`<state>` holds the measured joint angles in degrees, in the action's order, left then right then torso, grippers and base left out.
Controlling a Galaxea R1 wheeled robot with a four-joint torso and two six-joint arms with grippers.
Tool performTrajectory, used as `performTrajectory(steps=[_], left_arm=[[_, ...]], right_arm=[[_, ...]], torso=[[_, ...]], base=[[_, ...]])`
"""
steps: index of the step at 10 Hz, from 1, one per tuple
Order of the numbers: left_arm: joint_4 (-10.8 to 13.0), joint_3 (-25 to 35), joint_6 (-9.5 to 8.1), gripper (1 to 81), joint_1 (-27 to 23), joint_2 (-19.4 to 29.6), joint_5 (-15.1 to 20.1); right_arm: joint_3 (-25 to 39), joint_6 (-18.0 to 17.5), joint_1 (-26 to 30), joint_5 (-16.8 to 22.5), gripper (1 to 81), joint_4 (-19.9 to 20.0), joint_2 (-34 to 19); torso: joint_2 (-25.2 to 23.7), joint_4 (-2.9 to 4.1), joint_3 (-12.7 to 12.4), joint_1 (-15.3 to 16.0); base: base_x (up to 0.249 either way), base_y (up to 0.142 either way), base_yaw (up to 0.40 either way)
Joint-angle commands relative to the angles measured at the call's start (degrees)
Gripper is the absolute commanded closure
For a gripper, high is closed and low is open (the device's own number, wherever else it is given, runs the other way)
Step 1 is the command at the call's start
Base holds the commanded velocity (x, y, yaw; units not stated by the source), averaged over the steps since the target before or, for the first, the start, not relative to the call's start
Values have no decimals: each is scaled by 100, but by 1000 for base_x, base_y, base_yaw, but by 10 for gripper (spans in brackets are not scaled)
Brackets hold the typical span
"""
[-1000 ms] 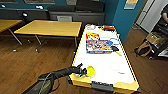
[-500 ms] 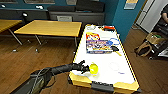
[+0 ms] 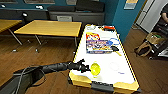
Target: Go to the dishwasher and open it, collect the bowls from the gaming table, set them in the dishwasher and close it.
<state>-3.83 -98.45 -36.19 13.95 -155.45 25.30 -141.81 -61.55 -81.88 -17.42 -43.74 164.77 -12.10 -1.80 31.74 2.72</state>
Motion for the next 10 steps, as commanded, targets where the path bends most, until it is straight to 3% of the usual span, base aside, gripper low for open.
performTrajectory(steps=[1,3,6,8,10], left_arm=[[698,2328,-10,811,-347,2138,72],[1252,2909,-19,811,349,2922,-33],[2052,3359,-10,811,1544,3705,-385],[2668,3271,-2,811,2529,3864,-860],[3079,2903,-2,811,3397,3820,-1226]], right_arm=[[41,-6,-26,178,811,-126,-73],[41,3,-35,178,811,-117,-55],[15,29,-61,178,811,-117,-47],[-116,29,-79,178,811,-117,-3],[-205,29,-70,178,811,-117,50]], torso=[[0,0,0,0],[0,0,-133,0],[0,0,-311,5],[0,0,-452,2],[-2,0,-603,2]], base=[[0,0,0],[0,0,0],[0,0,0],[0,0,0],[0,0,0]])
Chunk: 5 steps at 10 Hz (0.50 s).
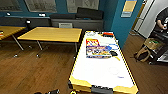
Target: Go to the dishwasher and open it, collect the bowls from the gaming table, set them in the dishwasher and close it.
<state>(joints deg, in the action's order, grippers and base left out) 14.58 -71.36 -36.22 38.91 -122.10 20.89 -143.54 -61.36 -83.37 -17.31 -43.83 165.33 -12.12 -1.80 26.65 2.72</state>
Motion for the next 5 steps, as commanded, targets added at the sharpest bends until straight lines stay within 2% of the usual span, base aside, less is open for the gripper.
performTrajectory(steps=[1,3,4,5], left_arm=[[1432,-102,18,811,1367,398,-1164],[1724,-721,36,811,1957,106,-1325],[1880,-973,45,811,2229,-25,-1515],[2004,-1141,45,811,2475,-112,-1744]], right_arm=[[-41,10,79,167,811,-109,-6],[-41,18,70,175,811,-109,11],[-58,27,44,175,811,-117,11],[-76,27,17,175,811,-117,11]], torso=[[0,0,-173,0],[0,0,-316,-2],[-2,0,-214,-4],[-4,0,-247,-9]], base=[[0,0,0],[0,0,0],[0,0,0],[0,0,0]])
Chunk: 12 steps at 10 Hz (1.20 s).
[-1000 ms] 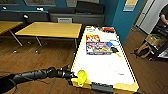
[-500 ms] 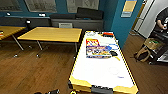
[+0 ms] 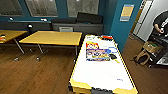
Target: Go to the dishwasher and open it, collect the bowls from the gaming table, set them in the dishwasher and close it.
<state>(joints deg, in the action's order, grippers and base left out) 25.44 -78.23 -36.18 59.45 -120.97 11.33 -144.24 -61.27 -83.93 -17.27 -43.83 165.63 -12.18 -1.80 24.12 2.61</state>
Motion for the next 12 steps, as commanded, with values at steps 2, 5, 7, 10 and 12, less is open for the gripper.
performTrajectory(steps=[2,5,7,10,12], left_arm=[[1094,-789,41,811,783,-384,-903],[1244,-1344,50,811,1248,-666,-1264],[1235,-1887,146,811,1451,-1016,-1316],[1244,-2443,182,811,1679,-1343,-1502],[1244,-2846,226,811,1793,-1605,-1510]], right_arm=[[-42,19,38,163,811,-117,-19],[-138,27,-5,163,811,-117,43],[-279,27,-14,163,811,-117,139],[-314,36,-6,172,811,-117,157],[-357,45,-23,181,811,-213,200]], torso=[[0,0,0,0],[-2,0,-225,-2],[-7,0,-367,-9],[-13,0,-367,-13],[-15,0,-376,-17]], base=[[0,0,0],[0,0,0],[0,0,0],[0,0,0],[0,0,0]])
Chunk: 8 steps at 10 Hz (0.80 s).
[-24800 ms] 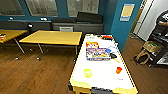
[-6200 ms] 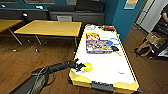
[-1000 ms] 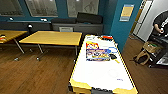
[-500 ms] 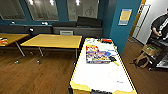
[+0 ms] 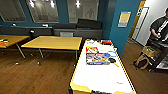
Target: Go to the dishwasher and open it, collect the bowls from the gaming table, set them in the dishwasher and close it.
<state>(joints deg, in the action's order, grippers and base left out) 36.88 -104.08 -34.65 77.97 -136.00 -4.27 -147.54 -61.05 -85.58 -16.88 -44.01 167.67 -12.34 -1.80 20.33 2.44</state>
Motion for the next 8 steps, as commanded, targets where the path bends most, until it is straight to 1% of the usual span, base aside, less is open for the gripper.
performTrajectory(steps=[1,3,5,6,8], left_arm=[[109,-419,72,811,-6,-217,14],[100,-708,133,811,91,-453,-4],[100,-1061,151,811,170,-683,-21],[100,-1158,160,811,179,-754,-22],[100,-1176,239,811,206,-824,-22]], right_arm=[[-98,23,115,142,811,-239,41],[-212,14,80,142,811,-424,111],[-379,14,18,150,811,-521,216],[-397,14,1,150,811,-547,243],[-397,23,-17,150,811,-556,269]], torso=[[0,0,2,0],[0,0,0,0],[0,0,0,-2],[0,0,-2,-2],[-2,0,-2,-2]], base=[[0,0,0],[0,0,0],[0,0,0],[0,0,0],[-34,0,0]])
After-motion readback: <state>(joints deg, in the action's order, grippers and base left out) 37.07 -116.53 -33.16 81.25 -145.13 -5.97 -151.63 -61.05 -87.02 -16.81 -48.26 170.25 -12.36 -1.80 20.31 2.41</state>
